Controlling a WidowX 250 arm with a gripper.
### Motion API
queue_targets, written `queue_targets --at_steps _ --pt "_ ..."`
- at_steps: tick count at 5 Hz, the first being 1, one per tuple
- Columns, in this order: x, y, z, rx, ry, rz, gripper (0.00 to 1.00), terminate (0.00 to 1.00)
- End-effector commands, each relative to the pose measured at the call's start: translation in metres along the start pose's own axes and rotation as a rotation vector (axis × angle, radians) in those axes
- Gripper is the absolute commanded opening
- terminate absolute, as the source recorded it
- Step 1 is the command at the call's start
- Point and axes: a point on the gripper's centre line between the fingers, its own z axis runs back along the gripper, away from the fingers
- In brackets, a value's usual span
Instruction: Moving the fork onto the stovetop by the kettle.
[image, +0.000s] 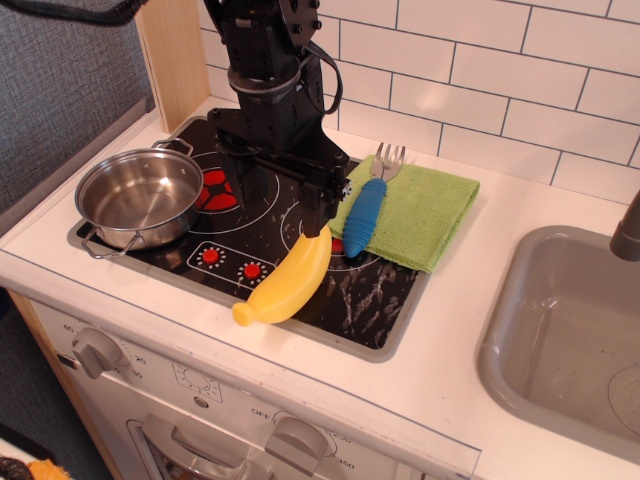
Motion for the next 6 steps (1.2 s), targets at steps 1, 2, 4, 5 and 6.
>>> queue_targets --at_steps 1,2,4,5,6 --pt "0.000 0.000 0.000 0.000 0.000 0.000 1.00 0.00" --pt "0.016 -0.002 -0.005 0.010 -0.002 0.021 1.00 0.00" --pt "0.063 -0.010 -0.021 0.025 0.007 0.052 1.00 0.00" --pt "0.076 -0.010 -0.035 0.033 0.028 0.073 1.00 0.00" --pt "0.081 -0.014 -0.046 0.019 0.043 0.090 1.00 0.00"
